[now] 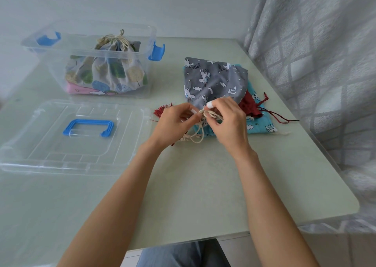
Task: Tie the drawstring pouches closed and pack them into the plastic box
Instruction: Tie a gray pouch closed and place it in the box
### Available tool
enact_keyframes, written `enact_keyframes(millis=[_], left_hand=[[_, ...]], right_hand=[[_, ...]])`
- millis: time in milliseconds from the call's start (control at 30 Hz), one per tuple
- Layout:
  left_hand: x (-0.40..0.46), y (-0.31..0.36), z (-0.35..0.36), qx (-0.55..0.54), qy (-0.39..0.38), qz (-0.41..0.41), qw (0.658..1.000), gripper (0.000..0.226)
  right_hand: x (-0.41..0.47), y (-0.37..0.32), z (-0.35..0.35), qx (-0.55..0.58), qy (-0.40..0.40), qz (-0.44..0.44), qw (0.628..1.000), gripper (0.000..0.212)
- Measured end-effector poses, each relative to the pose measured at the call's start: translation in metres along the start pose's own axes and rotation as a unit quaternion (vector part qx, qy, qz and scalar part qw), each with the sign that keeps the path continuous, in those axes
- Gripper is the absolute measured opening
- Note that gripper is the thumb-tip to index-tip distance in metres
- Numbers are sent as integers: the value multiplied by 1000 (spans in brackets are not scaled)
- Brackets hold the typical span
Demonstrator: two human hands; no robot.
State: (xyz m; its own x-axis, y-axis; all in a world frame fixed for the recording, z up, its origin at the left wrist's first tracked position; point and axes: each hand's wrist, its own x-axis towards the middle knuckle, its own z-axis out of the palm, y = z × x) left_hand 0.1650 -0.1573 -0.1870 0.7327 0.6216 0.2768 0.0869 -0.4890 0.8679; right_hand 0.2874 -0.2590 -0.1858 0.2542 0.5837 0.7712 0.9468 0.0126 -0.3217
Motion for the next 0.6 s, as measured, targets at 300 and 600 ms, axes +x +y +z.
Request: enact_keyframes(millis=[300, 600], left_hand=[[-5, 4, -8, -111, -75, 33, 991, 23], [-5, 7, -12, -104, -50, 4, 993, 16]], right_hand=[[-3, 1, -2, 90, 12, -2, 996, 10], [-3, 1, -5, 101, -1, -21, 995, 10]])
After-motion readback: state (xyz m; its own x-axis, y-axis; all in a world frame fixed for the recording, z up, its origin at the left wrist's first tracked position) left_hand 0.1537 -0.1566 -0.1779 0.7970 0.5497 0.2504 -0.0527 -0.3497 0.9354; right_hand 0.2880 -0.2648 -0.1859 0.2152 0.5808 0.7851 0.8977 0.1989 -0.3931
